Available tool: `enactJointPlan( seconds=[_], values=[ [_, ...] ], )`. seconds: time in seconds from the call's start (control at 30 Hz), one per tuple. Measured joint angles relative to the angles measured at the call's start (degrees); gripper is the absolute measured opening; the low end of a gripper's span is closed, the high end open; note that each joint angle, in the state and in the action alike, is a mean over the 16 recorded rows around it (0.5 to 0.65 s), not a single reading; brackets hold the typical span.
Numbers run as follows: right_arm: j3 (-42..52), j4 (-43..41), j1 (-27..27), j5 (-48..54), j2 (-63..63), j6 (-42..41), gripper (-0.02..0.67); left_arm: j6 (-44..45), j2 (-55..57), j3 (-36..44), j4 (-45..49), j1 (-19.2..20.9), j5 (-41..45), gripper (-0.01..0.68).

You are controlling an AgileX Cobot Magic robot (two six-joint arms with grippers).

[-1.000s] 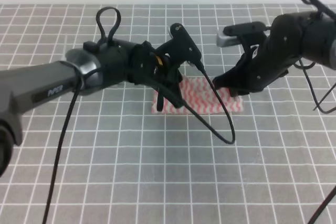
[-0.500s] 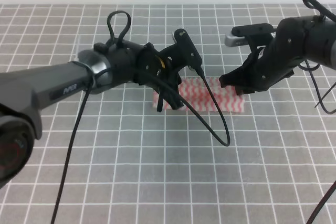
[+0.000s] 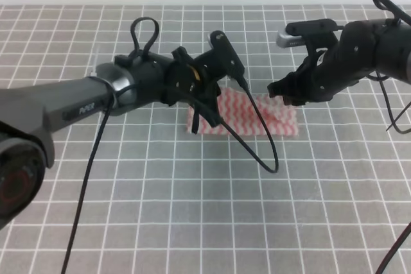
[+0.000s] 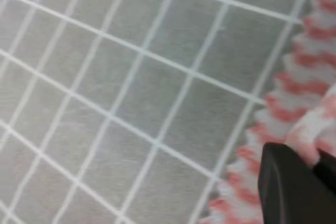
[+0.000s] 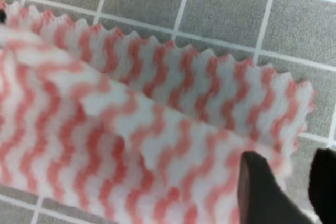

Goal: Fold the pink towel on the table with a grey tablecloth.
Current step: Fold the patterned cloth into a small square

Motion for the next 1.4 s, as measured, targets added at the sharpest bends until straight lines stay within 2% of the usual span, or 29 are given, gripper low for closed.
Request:
enactJointPlan(
  seconds=[0.17, 0.37, 0.87, 1.0, 1.17, 1.27, 1.4],
  values=[
    [0.0, 0.0, -0.5, -0.7, -0.1, 0.4, 0.218, 0.0, 0.7, 0.0, 0.0, 0.5, -2.4, 0.036],
    [0.0, -0.1, -1.0, -0.8, 0.0, 1.0, 0.244, 0.0, 2.1, 0.0, -0.1, 0.8, -4.1, 0.08],
    [0.0, -0.1, -1.2, 0.6, 0.0, 1.4, 0.263, -0.1, 4.3, 0.0, -0.2, 0.9, -7.6, 0.34],
    [0.0, 0.2, -1.2, 0.9, 0.0, 1.4, 0.286, 0.0, 4.7, -0.1, -0.5, 1.1, -8.8, 0.382],
    [0.0, 1.0, -1.2, 1.4, 0.0, 1.4, 0.323, -0.5, 4.5, -0.2, -0.8, 1.2, -9.3, 0.392],
    [0.0, 1.9, -1.2, 1.8, 0.2, 1.4, 0.346, -2.5, 3.3, -0.2, -1.0, 1.3, -8.3, 0.37],
    [0.0, 3.6, -1.2, 2.4, 1.0, 1.4, 0.365, -6.3, 1.3, -0.2, -1.2, 1.3, -5.3, 0.294]
  ],
)
